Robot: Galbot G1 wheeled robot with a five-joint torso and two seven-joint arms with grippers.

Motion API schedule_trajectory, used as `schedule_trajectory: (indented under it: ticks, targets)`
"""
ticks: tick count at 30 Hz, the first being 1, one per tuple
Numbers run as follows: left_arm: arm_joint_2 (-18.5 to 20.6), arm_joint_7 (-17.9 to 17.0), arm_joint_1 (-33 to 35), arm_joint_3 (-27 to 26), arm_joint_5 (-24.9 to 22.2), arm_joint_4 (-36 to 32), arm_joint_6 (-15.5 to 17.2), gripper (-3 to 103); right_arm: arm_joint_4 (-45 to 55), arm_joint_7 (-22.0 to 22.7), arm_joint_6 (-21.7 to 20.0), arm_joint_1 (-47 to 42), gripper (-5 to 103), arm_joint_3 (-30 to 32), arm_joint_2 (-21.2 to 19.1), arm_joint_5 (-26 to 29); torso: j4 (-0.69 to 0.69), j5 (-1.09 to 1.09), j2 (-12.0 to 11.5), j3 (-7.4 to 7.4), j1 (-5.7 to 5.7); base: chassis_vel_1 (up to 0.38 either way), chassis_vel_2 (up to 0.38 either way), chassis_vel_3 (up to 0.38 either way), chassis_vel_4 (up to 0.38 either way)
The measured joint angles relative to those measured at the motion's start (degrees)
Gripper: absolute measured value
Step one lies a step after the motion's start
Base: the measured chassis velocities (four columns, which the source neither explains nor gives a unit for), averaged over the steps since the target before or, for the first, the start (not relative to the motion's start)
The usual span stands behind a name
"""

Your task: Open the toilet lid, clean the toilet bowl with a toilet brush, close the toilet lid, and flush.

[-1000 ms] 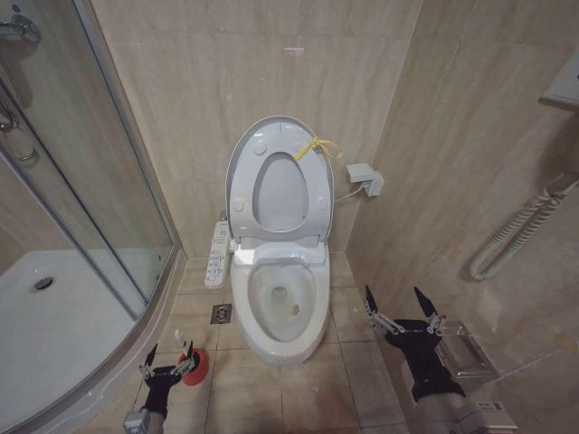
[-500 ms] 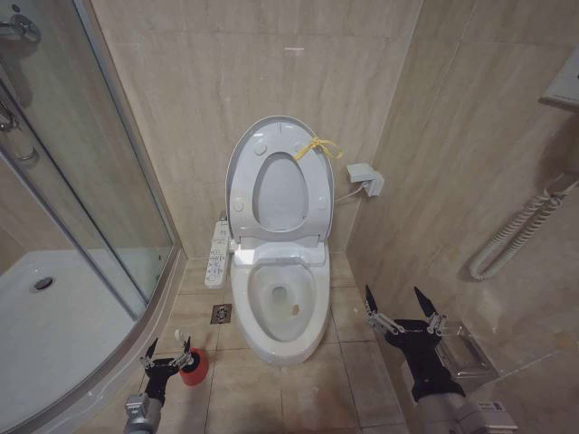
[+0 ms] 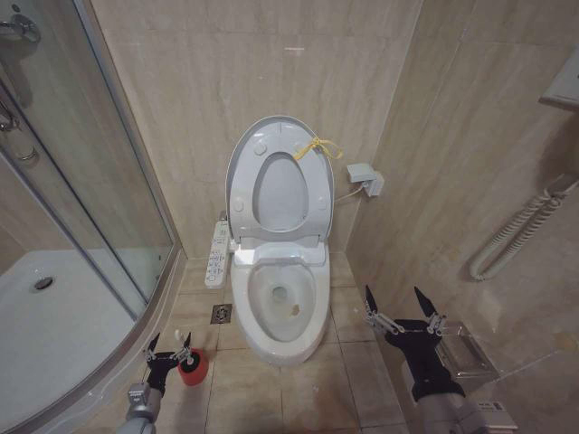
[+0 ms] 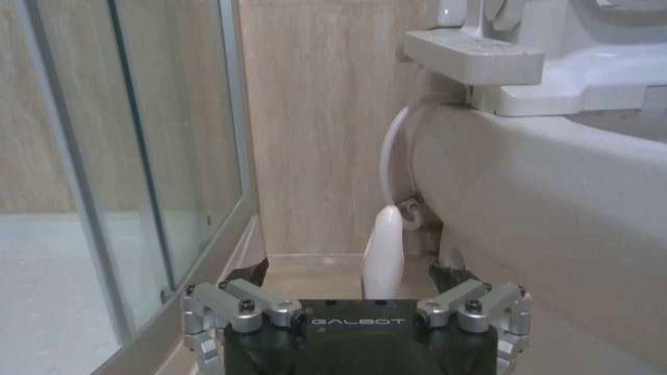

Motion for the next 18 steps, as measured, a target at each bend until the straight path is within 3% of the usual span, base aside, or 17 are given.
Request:
schedule_trajectory:
  ticks: [9,10,17,18]
  targets:
    - [-0.43,0.59,-0.69,0.28,0.61,0.64,-0.19,100,0.00,0.00,0.00,0.00,100,0.00,0.00,0.00,0.01,0.01,0.00,0.00,0.00,0.000,0.000,0.000,0.000]
    - [-0.47,0.87,-0.47,0.27,0.42,0.65,-0.22,89,0.00,0.00,0.00,0.00,100,0.00,0.00,0.00,0.01,0.00,0.00,0.00,0.00,0.000,0.000,0.000,0.000]
    - [-0.63,1.58,-0.16,0.03,0.21,1.43,-1.44,89,0.00,0.00,0.00,0.00,100,0.00,0.00,0.00,0.00,0.01,0.00,0.00,-0.01,0.000,0.000,0.000,0.000]
    - [-0.62,1.76,0.04,-0.02,0.21,1.36,-1.52,61,0.00,0.00,0.00,0.00,100,0.00,0.00,0.00,0.01,0.00,0.00,0.00,-0.01,0.000,0.000,0.000,0.000]
